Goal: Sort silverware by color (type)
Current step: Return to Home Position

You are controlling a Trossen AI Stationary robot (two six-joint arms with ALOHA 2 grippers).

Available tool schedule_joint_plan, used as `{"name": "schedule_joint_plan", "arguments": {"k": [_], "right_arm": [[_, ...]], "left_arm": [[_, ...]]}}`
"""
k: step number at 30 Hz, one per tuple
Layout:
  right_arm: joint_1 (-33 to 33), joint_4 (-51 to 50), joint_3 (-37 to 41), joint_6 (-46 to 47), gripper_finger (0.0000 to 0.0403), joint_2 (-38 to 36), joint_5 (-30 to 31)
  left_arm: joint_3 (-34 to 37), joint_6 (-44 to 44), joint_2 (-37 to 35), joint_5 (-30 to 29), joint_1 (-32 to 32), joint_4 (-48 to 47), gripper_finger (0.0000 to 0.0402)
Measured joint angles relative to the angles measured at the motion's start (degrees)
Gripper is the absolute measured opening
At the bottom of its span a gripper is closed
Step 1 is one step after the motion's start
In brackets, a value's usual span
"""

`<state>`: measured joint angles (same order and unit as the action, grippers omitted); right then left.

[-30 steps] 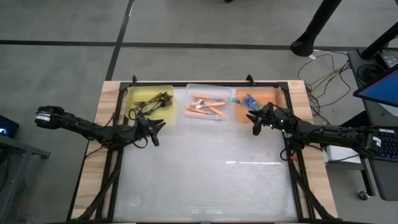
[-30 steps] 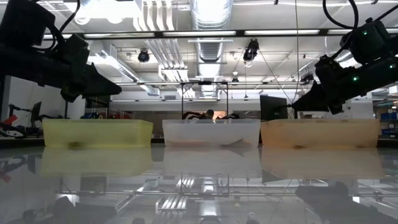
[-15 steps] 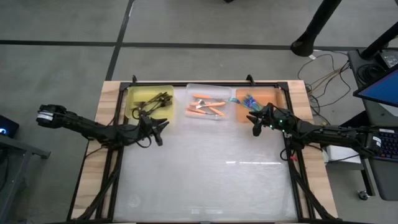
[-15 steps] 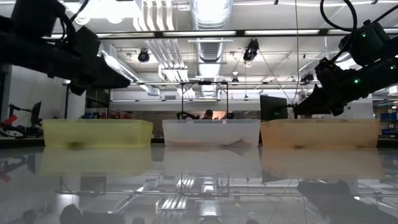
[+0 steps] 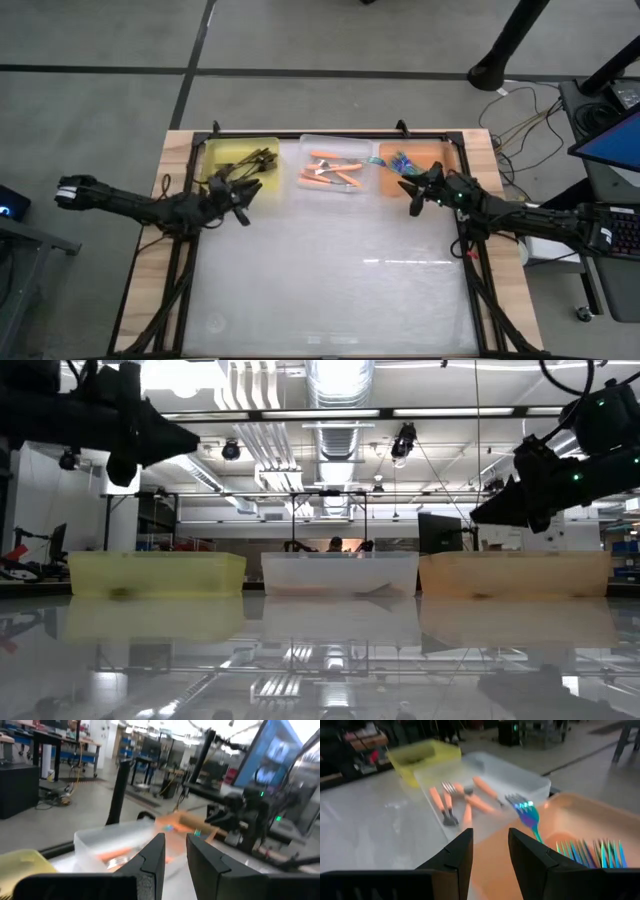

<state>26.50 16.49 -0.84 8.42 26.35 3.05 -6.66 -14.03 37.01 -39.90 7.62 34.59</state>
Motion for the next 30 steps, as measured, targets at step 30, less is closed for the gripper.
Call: {"name": "schedule_joint_plan", "arguments": {"k": [30], "right_arm": [[0.02, 0.77, 0.0, -0.04, 0.0116, -26.3, 0.17]], "left_arm": [[0.05, -0.01, -31.98, -0.03, 0.0, 0.03, 0.0062]]}}
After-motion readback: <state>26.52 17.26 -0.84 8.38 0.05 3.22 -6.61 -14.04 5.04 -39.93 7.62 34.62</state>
